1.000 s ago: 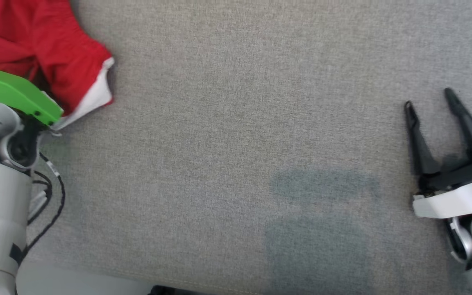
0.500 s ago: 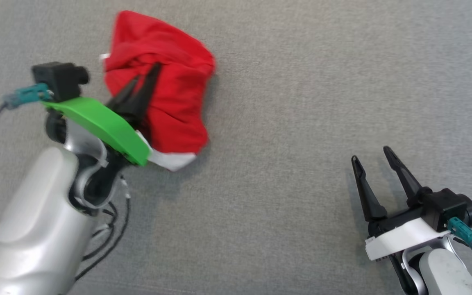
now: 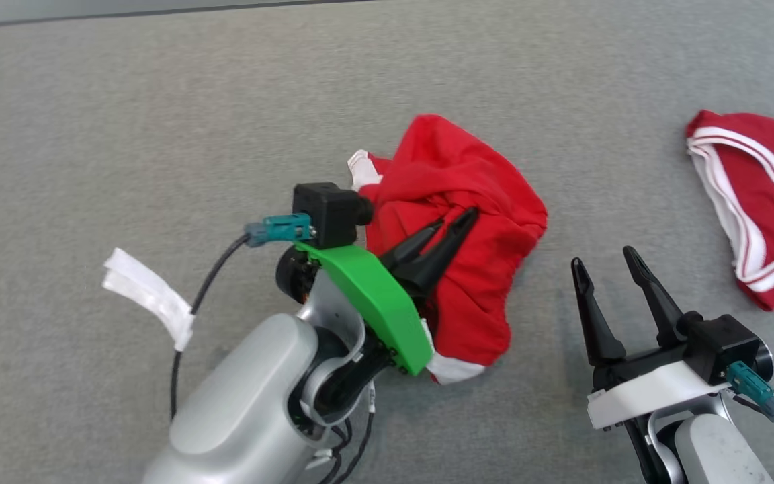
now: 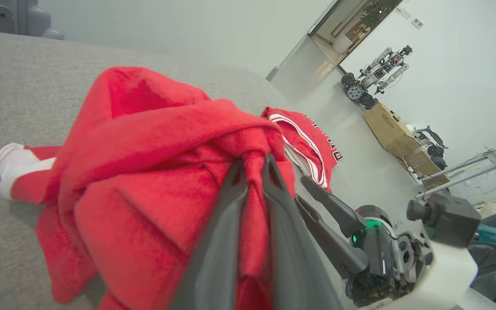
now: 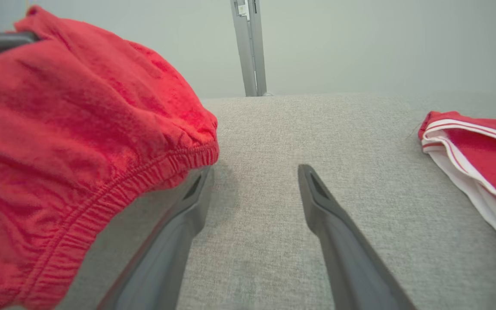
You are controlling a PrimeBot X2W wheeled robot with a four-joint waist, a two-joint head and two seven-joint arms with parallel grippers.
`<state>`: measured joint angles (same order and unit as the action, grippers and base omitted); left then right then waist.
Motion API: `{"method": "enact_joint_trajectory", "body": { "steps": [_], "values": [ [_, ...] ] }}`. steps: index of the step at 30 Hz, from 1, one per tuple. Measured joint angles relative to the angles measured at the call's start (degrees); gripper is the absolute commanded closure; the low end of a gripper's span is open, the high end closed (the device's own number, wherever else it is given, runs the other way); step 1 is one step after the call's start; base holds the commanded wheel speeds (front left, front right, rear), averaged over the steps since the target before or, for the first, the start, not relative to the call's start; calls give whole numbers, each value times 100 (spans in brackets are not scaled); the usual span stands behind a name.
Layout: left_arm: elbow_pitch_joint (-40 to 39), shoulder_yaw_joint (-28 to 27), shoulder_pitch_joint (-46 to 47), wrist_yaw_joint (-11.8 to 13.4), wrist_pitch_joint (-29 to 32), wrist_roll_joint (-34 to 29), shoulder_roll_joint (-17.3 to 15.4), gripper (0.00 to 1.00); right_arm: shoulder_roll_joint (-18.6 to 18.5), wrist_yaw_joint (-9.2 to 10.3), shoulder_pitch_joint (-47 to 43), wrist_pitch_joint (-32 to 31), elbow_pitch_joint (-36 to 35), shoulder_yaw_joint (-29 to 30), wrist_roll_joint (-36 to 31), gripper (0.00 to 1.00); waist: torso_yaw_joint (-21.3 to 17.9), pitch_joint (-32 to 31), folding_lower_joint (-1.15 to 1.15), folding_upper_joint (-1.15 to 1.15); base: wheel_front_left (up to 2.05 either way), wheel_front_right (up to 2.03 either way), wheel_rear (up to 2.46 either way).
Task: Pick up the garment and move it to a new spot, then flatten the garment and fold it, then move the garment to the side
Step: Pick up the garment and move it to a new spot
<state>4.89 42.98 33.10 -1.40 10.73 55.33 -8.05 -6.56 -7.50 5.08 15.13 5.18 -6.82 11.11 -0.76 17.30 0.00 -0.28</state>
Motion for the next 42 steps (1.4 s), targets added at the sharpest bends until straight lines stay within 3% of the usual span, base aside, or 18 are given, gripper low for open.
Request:
{"method": "enact_joint_trajectory", "body": {
  "steps": [7,12,13,14,15,16,22,31,34,42],
  "values": [
    [1448,163,105,291,-613,-755,44,100,116,0,1,0,37,18,31,0,-542,38,0,0,0,0,0],
    [2775,345,114,164,-1135,-1007,166,100,218,0,7,0,83,2,34,0,-773,139,0,0,0,0,0],
    [2905,367,135,115,-1224,-1027,192,95,227,0,13,0,93,5,35,0,-785,158,0,0,0,0,0],
    [2996,364,171,85,-1319,-1031,231,64,234,0,20,0,94,14,37,0,-785,170,0,0,0,0,0],
    [3086,364,203,55,-1392,-1029,275,52,242,0,21,0,94,32,37,0,-775,173,0,0,0,0,0],
    [3086,364,203,55,-1392,-1029,275,0,242,0,21,0,94,32,37,0,-775,173,0,0,0,0,0],
    [3207,430,220,104,-2096,-1303,305,0,248,0,-15,0,135,52,34,0,-686,26,0,0,0,0,0],
    [1798,155,-1071,812,-2562,-1903,-425,0,244,0,-427,0,-144,474,-159,0,-579,-543,0,0,0,0,0],
    [1185,-152,-1651,995,-2574,-2179,-650,0,210,0,-561,0,-223,613,-222,0,-502,-727,0,0,0,0,0],
    [269,-1555,-3111,886,-2577,-2985,-664,0,124,0,-886,0,-333,844,-338,0,-136,-1072,0,0,0,0,0]
  ]
}}
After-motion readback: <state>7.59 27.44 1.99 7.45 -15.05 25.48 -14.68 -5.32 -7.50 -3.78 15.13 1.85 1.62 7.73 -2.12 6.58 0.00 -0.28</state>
